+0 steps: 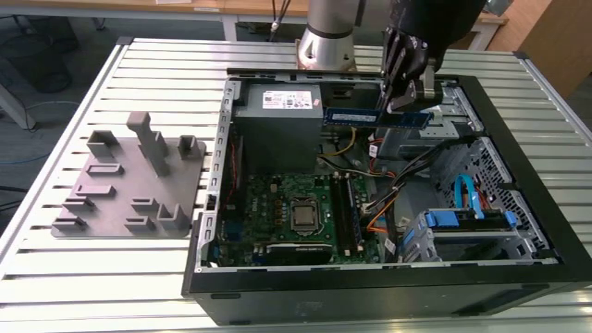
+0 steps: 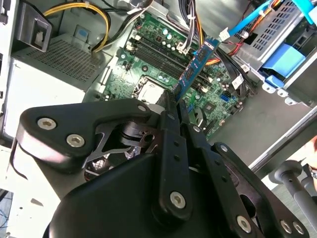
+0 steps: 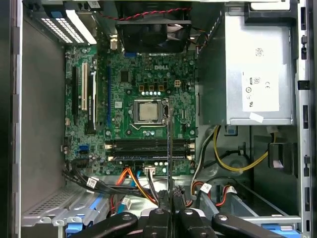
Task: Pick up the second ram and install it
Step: 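Pick up the second ram and move it above second insertion slot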
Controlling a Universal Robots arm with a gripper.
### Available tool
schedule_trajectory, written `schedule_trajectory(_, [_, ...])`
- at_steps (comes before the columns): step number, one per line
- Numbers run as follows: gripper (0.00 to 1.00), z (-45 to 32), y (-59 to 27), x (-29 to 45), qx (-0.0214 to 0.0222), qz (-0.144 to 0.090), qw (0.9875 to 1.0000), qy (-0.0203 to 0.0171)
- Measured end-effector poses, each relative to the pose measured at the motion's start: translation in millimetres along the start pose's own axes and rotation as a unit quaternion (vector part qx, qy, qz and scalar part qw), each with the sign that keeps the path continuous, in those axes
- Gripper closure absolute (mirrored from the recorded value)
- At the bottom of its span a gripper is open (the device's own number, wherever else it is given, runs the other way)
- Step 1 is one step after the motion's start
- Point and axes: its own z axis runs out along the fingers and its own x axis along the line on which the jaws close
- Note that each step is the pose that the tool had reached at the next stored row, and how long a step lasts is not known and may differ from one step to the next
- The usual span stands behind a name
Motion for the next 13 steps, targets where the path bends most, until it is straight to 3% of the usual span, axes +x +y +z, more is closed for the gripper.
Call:
schedule_trajectory(4, [0.86,2.7,2.4,5.8,0.0000,0.000,1.0000,-0.0025])
schedule_trajectory(13, [0.86,15.9,4.2,9.6,-0.0001,0.000,1.0000,-0.0024])
